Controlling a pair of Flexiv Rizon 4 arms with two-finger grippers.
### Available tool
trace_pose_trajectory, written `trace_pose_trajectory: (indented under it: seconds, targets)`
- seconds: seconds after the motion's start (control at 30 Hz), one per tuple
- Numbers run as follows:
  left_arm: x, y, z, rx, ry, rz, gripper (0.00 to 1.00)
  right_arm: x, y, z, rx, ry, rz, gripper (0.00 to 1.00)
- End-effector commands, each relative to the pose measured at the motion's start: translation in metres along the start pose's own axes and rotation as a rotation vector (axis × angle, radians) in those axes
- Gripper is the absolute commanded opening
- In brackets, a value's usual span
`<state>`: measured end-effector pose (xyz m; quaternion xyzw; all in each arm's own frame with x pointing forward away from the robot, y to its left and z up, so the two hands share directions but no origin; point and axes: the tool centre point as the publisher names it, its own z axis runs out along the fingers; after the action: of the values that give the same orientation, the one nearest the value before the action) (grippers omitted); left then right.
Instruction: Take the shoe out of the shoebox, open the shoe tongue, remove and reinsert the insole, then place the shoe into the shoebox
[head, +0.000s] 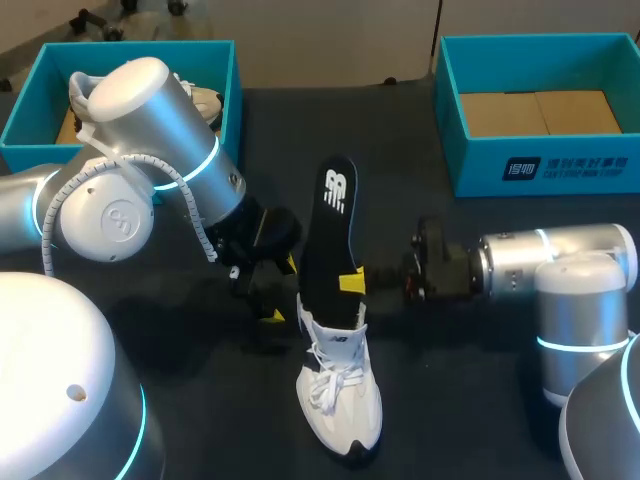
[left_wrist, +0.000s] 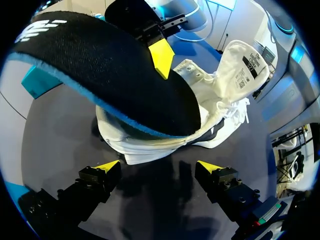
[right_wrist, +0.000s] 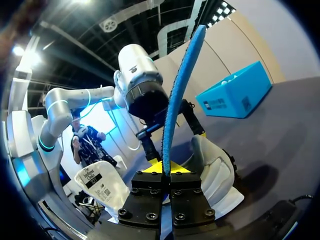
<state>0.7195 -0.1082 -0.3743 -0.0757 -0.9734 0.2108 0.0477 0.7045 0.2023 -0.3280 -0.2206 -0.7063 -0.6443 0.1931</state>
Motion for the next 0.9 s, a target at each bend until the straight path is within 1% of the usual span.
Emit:
trace_pose_trajectory:
  seconds: [0.03,0.33,0.6,0.9]
  targets:
    - [0.001,0.0,0.0,-0.003,-0.002,0.0,1.0,0.0,-0.006,0.003,-0.006,0.003,0.001,0.0]
    - [0.001,0.0,0.0,-0.003,-0.002,0.0,1.0,0.003,-0.011,0.002,-0.009,0.01,0.011,0.0]
    - [0.001,0.0,0.0,-0.003,-0.002,0.0,1.0,0.005,-0.017,0.002,0.02,0.02,0.038,0.0]
    - [0.001,0.0,0.0,-0.003,-0.002,0.0,1.0,0.004,-0.024,0.004,0.067,0.057,0.081,0.0]
